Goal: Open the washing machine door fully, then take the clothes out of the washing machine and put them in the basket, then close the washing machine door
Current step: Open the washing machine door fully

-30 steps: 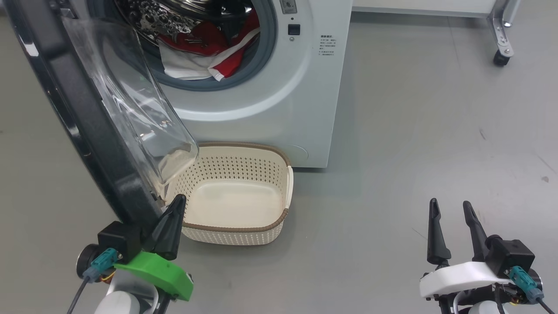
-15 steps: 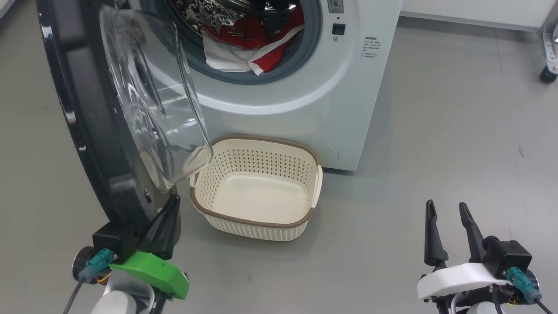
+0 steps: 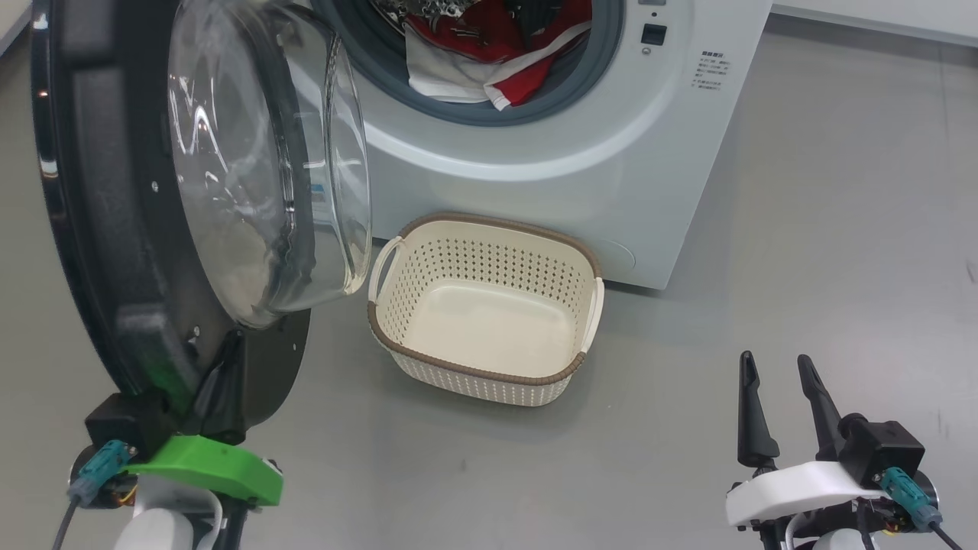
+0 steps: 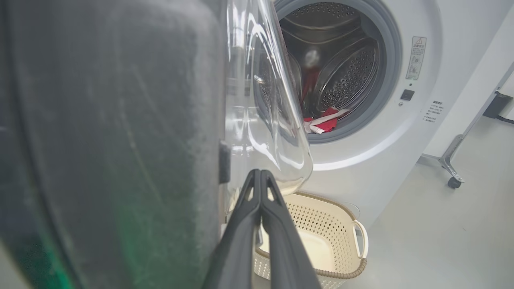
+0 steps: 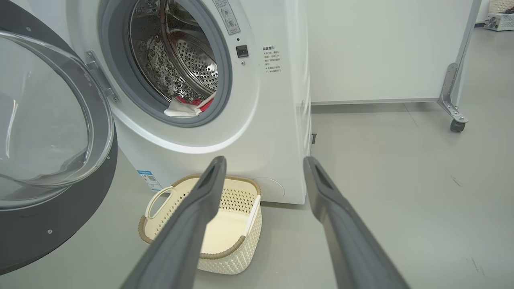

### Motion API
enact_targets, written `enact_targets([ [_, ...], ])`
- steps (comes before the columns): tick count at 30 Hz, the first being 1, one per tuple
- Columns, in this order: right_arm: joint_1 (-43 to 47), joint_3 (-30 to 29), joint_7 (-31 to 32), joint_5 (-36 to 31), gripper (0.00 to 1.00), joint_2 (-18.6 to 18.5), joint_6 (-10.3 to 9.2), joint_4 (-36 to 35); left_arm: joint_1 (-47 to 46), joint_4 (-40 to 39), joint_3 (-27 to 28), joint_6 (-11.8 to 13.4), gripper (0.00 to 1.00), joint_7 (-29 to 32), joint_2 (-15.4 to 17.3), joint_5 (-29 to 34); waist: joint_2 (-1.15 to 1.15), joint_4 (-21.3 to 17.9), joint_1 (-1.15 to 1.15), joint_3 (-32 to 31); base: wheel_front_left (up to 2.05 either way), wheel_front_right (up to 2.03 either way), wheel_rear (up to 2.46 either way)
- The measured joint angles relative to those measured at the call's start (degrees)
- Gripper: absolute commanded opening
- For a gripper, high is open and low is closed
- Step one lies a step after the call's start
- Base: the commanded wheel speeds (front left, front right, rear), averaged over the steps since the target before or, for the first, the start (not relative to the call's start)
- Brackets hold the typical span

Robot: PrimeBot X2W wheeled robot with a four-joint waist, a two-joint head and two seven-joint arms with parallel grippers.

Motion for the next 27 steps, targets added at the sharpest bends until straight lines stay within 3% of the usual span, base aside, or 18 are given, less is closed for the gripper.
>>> enact_targets([
  [13,-0.82,1.13,0.0,-1.64,1.0,-0.03,0.51,1.0,0.0,1.26,7.84,1.74,0.0,-1.89,2.46,-3.6,0.0,3.46,0.0,2.94,0.0,0.0,0.0],
  [27,-2.12,3.13,0.0,-4.64,1.0,-0.56,0.53,2.05,-0.41,2.77,15.16,2.36,0.0,-2.99,6.54,-6.26,0.0,4.04,0.0,8.12,0.0,0.0,0.0],
])
